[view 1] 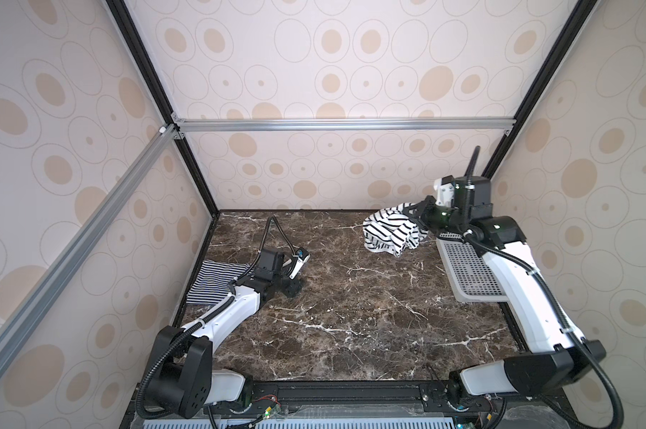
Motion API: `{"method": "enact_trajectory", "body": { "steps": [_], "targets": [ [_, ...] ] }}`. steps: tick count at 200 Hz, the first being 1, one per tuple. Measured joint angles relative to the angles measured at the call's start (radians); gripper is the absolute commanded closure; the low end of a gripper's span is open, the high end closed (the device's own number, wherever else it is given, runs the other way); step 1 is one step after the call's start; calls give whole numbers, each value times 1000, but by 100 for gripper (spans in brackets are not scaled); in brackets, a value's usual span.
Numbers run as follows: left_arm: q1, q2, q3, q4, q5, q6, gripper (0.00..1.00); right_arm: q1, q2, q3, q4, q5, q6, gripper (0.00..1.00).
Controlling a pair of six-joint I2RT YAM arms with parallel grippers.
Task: Fold and stack tank tops
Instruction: Place the tank top at the center of the table.
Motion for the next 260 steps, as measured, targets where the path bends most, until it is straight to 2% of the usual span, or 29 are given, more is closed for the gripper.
{"method": "enact_trajectory", "body": {
  "steps": [31,56,82,110,156,169,192,209,234,260],
  "targets": [
    [0,0,0,3,-20,-1,29,62,156,-20,36,17,5,100],
    [0,0,-9,4,-26,-1,29,95,176,-130,-3,71,0,97],
    [0,2,-19,-9,-7,0,29,156,162,-252,-66,130,-8,87],
    [-2,18,-18,-23,33,2,29,249,172,-331,-108,159,-3,83],
    [-11,49,-11,-53,43,11,29,371,375,-324,-37,130,42,71],
    [-11,49,-10,-53,44,12,29,390,440,-289,-4,109,58,72],
    [-12,49,-8,-56,49,12,29,402,524,-195,72,72,80,88],
    [-13,49,-5,-61,62,13,29,403,543,-144,133,65,101,89],
    [-23,44,-5,-66,87,19,28,402,544,-73,169,68,108,67],
    [-40,33,-6,-66,100,21,27,402,532,-55,180,87,94,56]
  ]
}}
